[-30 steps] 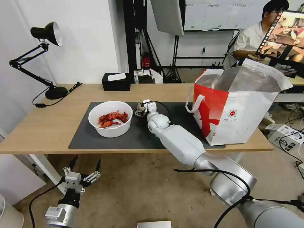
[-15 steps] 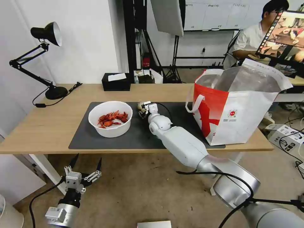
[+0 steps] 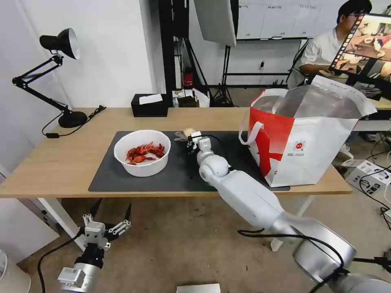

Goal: Pick up the trash from the table and place it into the takeout bag.

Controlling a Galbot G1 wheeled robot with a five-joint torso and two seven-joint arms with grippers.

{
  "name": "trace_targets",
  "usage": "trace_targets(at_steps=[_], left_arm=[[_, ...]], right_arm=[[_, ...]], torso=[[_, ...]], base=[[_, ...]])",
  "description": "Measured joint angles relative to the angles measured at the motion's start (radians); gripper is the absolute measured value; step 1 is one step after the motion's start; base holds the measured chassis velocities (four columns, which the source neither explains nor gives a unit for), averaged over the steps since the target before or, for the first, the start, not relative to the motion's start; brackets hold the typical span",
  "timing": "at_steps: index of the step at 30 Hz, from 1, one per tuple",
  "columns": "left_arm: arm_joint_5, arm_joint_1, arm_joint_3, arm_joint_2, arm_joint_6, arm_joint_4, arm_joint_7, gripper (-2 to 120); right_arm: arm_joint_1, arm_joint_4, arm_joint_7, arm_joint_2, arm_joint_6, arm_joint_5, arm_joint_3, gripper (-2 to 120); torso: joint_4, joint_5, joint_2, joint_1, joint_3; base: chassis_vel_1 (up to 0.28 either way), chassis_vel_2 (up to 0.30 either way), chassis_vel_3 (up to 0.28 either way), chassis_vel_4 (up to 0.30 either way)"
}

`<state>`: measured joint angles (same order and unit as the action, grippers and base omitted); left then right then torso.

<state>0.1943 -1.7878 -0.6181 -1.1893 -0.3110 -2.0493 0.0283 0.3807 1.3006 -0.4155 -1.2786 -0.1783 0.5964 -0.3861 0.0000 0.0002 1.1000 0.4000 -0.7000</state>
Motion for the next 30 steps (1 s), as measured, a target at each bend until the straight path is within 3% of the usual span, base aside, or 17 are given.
trace_targets(at_steps=[7,10,14,16,17,19,25,30], left_arm=[[-0.015,0.004,0.019,-0.005,0.001,-0.007,0.002,100],[-0.023,0.002,0.021,-0.005,0.002,-0.008,0.004,100],[-0.03,-0.001,0.024,-0.004,0.003,-0.009,0.004,100],[-0.048,-0.003,0.037,-0.006,0.005,-0.019,0.005,100],[-0.048,-0.003,0.037,-0.006,0.005,-0.019,0.005,100],[-0.07,-0.013,0.054,-0.016,0.01,-0.044,0.005,100],[-0.072,-0.014,0.057,-0.017,0.015,-0.057,0.006,100],[-0.082,-0.02,0.069,-0.017,0.019,-0.062,0.006,100]], right_arm=[[0.081,0.227,-0.05,0.123,0.06,-0.057,0.061,2],[0.149,0.379,-0.058,0.206,0.082,-0.113,0.141,2],[0.19,0.475,-0.064,0.261,0.085,-0.125,0.196,2],[0.233,0.604,-0.093,0.345,0.075,-0.079,0.298,2],[0.233,0.604,-0.093,0.345,0.075,-0.079,0.298,2],[0.266,0.691,-0.155,0.435,0.038,0.012,0.428,2],[0.276,0.691,-0.247,0.459,0.012,0.05,0.464,2],[0.255,0.677,-0.356,0.47,-0.046,0.163,0.483,2]], torso=[[-0.0001,0.0,0.0,0.0,0.0],[-0.0001,0.0001,0.0,0.0,0.0],[-0.0001,0.0002,0.0,0.0,0.0],[-0.0002,0.0002,0.0,0.0,0.0],[-0.0002,0.0002,0.0,0.0,0.0],[-0.0001,0.0,0.0,0.0,0.0],[0.0,0.0,0.0,0.0,0.0],[0.0,-0.0001,0.0,0.0,0.0]], base=[[0.0,0.0,0.0,0.0],[0.0,0.0,0.0,0.0],[0.0,0.0,0.0,0.0],[0.0,0.0,0.0,0.0],[0.0,0.0,0.0,0.0],[0.0,0.0,0.0,0.0],[0.0,0.0,0.0,0.0],[0.0,0.0,0.0,0.0]])
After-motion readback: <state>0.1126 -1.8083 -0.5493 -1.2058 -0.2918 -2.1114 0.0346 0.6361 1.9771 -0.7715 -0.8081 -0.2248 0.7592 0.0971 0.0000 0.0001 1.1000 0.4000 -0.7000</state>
